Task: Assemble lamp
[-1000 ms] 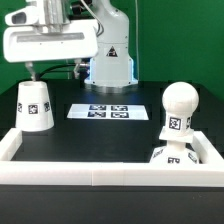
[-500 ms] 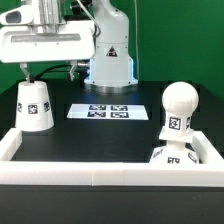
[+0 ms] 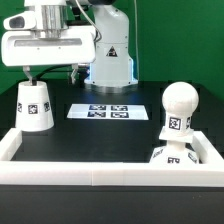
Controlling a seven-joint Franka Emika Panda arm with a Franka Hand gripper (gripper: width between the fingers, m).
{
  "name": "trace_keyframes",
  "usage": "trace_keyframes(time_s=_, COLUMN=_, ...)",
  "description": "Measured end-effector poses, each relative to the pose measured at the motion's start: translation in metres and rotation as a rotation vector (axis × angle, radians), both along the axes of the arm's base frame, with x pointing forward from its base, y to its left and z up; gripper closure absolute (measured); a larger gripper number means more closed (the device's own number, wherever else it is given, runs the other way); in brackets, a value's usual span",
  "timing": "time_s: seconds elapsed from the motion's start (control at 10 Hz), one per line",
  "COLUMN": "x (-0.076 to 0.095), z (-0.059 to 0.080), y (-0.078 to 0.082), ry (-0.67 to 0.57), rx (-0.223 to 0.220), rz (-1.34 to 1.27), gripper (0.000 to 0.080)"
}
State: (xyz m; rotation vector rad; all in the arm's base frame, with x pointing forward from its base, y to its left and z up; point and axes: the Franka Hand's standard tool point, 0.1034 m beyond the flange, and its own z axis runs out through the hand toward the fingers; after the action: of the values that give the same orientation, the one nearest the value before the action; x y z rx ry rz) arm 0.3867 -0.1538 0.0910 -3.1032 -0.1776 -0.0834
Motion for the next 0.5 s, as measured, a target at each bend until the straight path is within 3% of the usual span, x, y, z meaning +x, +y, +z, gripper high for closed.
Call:
trace_keyframes(time_s=0.2, x=-0.0013, z=-0.0033, y=-0.0001, ry=0.008, rx=0.000, rz=0.001, gripper=0.0100)
trace_keyframes(time_s=0.5, x=-0.0055, z=-0.0103, y=-0.0007, ry=0.023, rx=-0.002, rz=0.003, gripper=0.0503)
